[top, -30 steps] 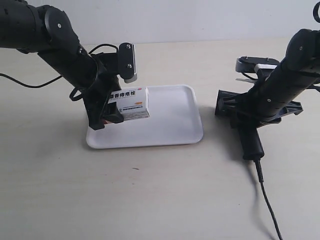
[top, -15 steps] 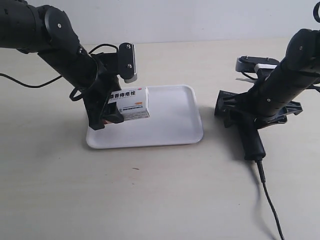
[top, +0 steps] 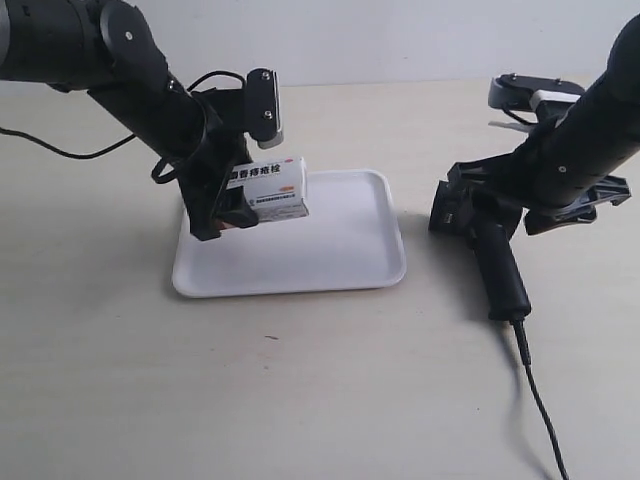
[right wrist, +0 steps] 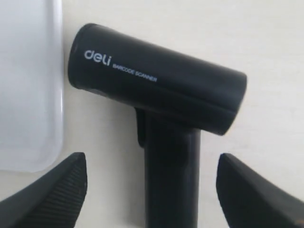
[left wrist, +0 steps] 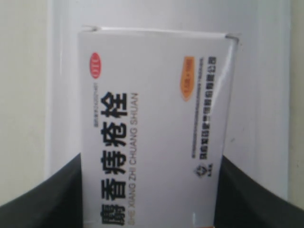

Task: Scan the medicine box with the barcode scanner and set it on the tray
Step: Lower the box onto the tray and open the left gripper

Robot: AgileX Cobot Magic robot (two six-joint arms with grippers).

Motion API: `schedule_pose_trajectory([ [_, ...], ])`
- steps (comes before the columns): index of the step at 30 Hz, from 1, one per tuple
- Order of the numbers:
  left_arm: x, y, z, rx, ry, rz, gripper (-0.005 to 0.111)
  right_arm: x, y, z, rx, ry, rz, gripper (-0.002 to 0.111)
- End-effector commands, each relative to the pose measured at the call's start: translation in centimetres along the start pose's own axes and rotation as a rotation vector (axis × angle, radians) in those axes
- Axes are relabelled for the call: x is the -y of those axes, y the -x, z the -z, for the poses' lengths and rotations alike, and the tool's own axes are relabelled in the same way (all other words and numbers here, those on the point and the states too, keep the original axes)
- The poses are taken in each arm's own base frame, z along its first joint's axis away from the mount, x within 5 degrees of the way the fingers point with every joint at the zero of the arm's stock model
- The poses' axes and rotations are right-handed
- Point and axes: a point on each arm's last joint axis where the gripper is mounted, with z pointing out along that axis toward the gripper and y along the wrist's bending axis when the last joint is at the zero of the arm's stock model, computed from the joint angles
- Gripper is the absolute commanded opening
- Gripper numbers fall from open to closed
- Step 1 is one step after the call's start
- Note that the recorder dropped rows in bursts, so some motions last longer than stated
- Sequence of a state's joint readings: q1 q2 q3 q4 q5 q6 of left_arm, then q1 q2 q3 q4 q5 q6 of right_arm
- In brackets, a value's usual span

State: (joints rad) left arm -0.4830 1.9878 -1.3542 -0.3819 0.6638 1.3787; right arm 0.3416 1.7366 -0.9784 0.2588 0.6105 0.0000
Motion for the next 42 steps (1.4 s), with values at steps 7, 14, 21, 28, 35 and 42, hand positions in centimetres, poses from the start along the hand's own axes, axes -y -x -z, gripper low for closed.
schedule_pose_trajectory([
  [7, -1.5, 1.4, -2.4, -0.001, -0.106, 0.106, 0.000, -0.5, -0.3, 4.7, 0.070, 0.009, 0.031, 0.070],
  [14, -0.8, 2.1, -4.1, -0.107, -0.128, 0.071, 0.000, -0.6, -0.3, 5.4, 0.088, 0.014, 0.035, 0.070],
  [21, -0.7, 2.0, -4.4, -0.121, -0.132, 0.063, 0.000, -0.6, -0.5, 5.4, 0.070, 0.013, 0.035, 0.070],
  [28, -0.8, 2.1, -4.5, -0.113, -0.121, 0.067, 0.000, -0.6, -0.5, 5.4, 0.070, 0.013, 0.035, 0.070],
  [35, -0.9, 2.1, -4.5, -0.108, -0.115, 0.069, 0.018, -0.6, -0.5, 5.4, 0.067, 0.013, 0.035, 0.070],
  [42, -1.1, 2.2, -4.5, -0.097, -0.091, 0.086, 0.065, -0.6, -0.5, 5.4, 0.067, 0.013, 0.035, 0.070],
])
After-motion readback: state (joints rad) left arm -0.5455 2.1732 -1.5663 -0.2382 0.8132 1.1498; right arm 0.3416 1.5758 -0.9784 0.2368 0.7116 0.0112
